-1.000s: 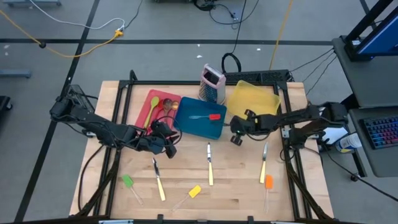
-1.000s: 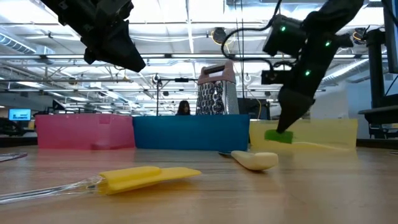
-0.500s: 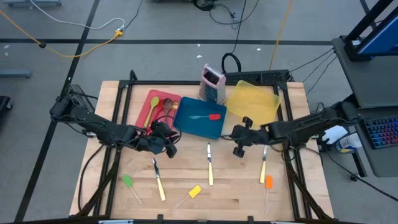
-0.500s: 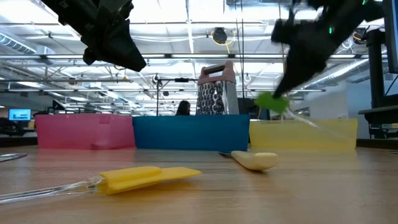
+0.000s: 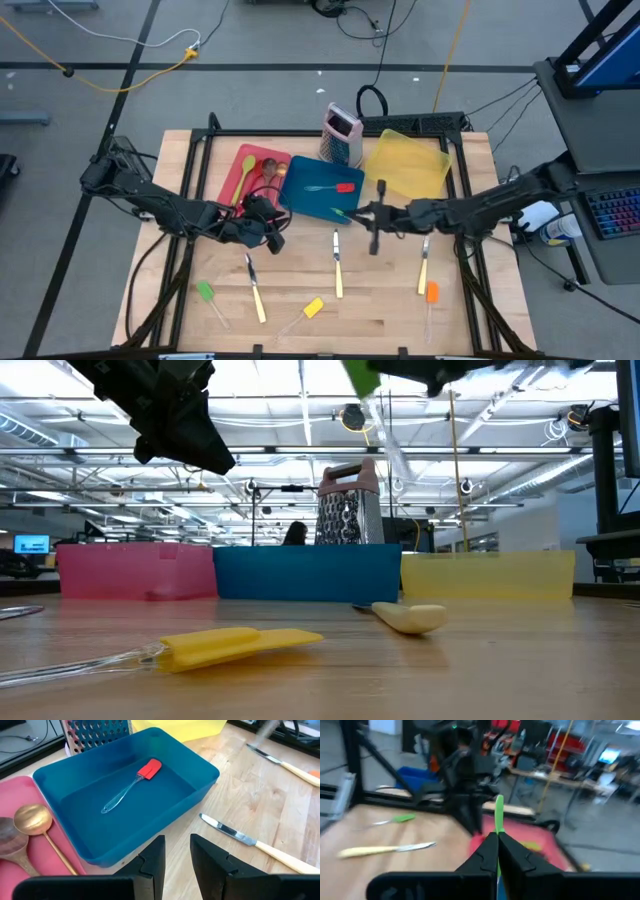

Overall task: Pick & Place Kitchen Items
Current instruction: Put the right green spatula into the blue bin

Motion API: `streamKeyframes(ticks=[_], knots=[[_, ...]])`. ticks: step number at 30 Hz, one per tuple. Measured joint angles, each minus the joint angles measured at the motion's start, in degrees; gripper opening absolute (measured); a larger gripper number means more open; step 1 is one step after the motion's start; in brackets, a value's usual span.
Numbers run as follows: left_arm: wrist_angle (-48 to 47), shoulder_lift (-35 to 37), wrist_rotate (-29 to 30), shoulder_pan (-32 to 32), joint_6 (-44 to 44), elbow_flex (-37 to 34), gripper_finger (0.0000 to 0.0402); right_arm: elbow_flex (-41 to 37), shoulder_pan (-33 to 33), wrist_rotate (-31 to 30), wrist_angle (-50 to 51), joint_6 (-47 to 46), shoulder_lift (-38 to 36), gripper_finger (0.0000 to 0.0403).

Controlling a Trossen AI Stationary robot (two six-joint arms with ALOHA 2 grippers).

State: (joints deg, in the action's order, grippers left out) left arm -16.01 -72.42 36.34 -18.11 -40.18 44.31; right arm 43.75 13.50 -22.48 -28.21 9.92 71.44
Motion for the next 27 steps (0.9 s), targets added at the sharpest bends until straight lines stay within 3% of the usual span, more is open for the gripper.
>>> streamKeyframes(ticks=[5, 11, 20, 27], knots=[[0.1, 0.0, 0.1, 0.1, 0.8, 0.0, 0.0093, 7.6, -5.3, 0.0, 2.3, 6.0, 9.4, 0.0000], [0.5, 0.0, 0.3, 0.1, 1.1, 0.0, 0.0093, 16.1, -14.3, 0.0, 12.1, 3.0, 21.3, 0.0000], [0.4, 0.0, 0.3, 0.1, 4.1, 0.0, 0.0093, 17.5, -21.4, 0.6, 15.4, 0.1, 30.7, 0.0000], [0.4, 0.0, 0.2, 0.1, 4.1, 0.0, 0.0093, 17.6, -23.9, 9.4, 15.2, -0.7, 34.2, 0.0006]])
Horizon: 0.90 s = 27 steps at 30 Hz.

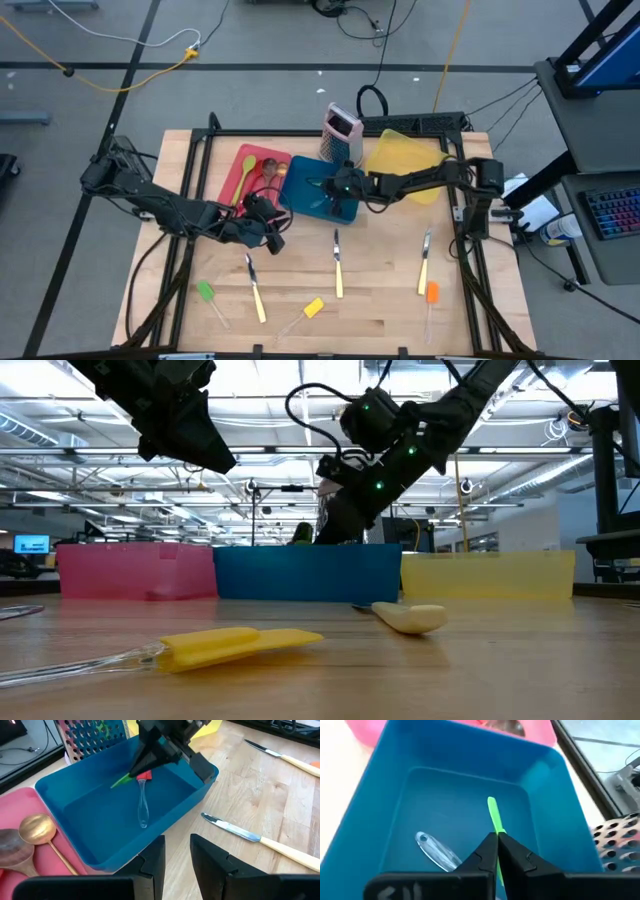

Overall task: Pick & Place Kitchen Items
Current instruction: Put the right green spatula into the blue bin, then put the yellow spatula into the blue bin

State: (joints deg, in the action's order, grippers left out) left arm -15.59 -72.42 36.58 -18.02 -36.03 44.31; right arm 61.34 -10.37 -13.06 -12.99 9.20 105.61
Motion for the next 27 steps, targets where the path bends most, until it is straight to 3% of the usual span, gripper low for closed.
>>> streamKeyframes(ticks=[8, 17, 27], knots=[[0.0, 0.0, -0.1, 0.0, -0.1, 0.0, 0.0093, 0.0, -0.5, 2.1, 0.0, -1.0, 1.0, 0.0038], [0.0, 0.0, -0.1, 0.0, -0.2, 0.0, 0.0093, -0.1, 1.2, 4.1, -1.6, -1.0, 0.9, 0.0108], [0.0, 0.0, -0.7, -0.3, -2.5, 0.0, 0.0093, -0.1, 9.9, 4.2, -1.7, -2.9, -8.9, 0.0130]])
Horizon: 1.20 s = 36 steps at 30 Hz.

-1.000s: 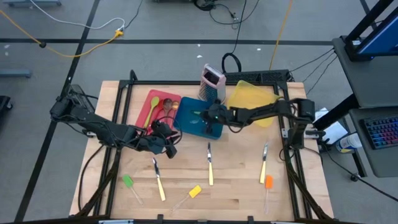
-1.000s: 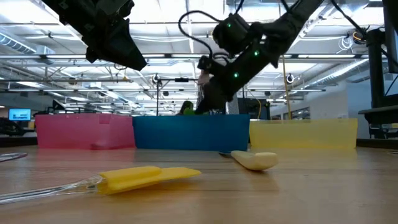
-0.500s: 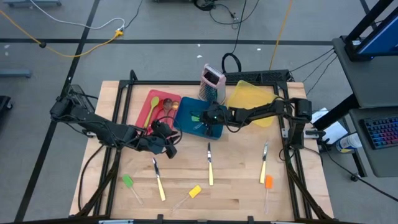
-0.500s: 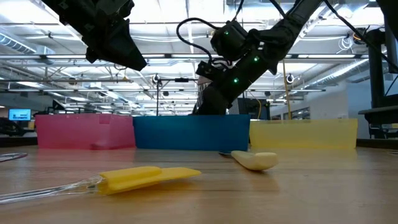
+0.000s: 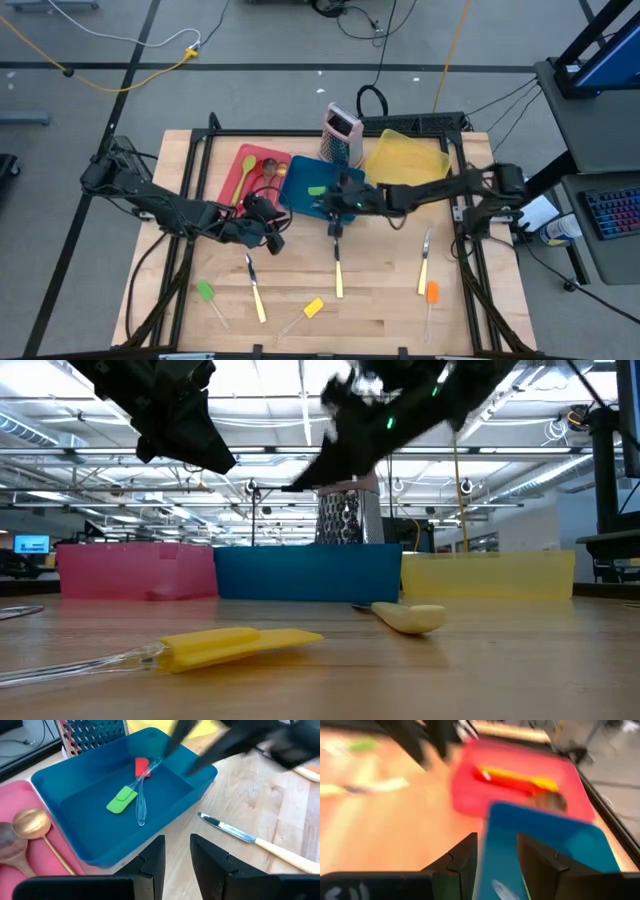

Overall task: Pick & Place Kitchen Items
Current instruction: Put the yellow spatula into the blue bin

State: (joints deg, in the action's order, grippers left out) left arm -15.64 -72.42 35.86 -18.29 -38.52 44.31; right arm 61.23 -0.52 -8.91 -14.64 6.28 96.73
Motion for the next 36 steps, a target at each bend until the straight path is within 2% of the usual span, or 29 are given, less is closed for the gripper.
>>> streamKeyframes(ticks=[8, 18, 22, 27, 30, 36], knots=[[0.1, 0.0, 0.0, -3.5, -3.4, 0.0, 0.0093, -2.4, 8.5, 0.0, 0.8, -6.8, -7.4, 0.0126], [2.0, 0.0, 0.0, -11.0, -9.3, 0.0, 0.0093, -10.8, 17.7, -0.5, -1.4, -10.5, -8.8, 0.0126], [4.0, 0.0, 0.5, -13.0, -10.4, 0.0, 0.0093, -13.6, 21.7, -3.9, -1.8, -13.7, -8.9, 0.0126], [8.5, -0.6, 1.8, -14.5, -10.6, 0.0, 0.0093, -17.0, 25.6, -7.4, -2.8, -17.2, -8.9, 0.0126], [12.4, -2.3, 1.5, -15.2, -8.1, 0.0, 0.0093, -20.2, 27.2, -7.9, -6.8, -18.8, -8.9, 0.0126], [26.1, -8.0, -4.3, -16.3, -0.4, 0.1, 0.0092, -26.5, 28.8, -8.0, -19.1, -19.2, -8.9, 0.0126]])
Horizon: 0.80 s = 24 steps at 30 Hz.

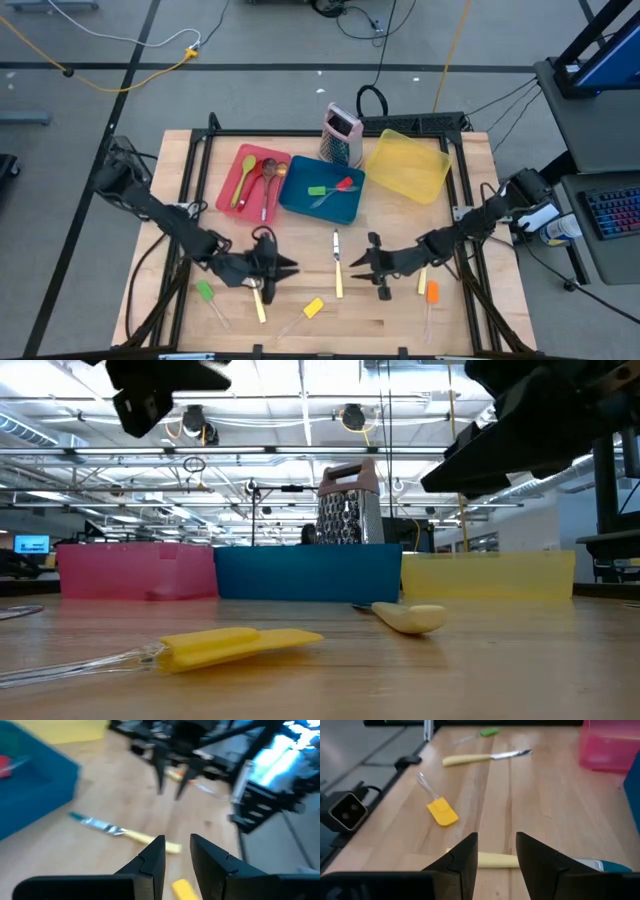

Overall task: Pick & Place Kitchen Items
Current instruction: Put the yellow spatula into the blue bin

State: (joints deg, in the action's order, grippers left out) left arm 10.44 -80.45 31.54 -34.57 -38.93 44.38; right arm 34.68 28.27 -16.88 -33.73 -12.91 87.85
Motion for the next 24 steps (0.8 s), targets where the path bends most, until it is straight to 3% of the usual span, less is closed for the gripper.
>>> streamKeyframes(ticks=[3, 11, 17, 24], knots=[[3.8, -3.6, -3.2, -0.2, 4.1, 1.9, 0.0092, -2.8, 0.0, 0.0, -5.8, 0.0, 0.0, 0.0126], [-1.7, -12.2, -7.9, -0.5, 20.5, 15.5, 0.0092, -5.5, -0.2, -7.4, -9.9, 0.7, 0.0, 0.0126], [-16.9, -16.1, -8.8, 0.7, 14.0, 23.9, 0.0092, -5.5, -0.6, -7.3, -9.8, 0.8, 0.0, 0.0126], [-19.4, -20.4, -9.8, 3.8, 10.6, 24.5, 0.0093, -5.6, -0.6, -7.2, -10.6, 1.6, 0.0, 0.0126]])
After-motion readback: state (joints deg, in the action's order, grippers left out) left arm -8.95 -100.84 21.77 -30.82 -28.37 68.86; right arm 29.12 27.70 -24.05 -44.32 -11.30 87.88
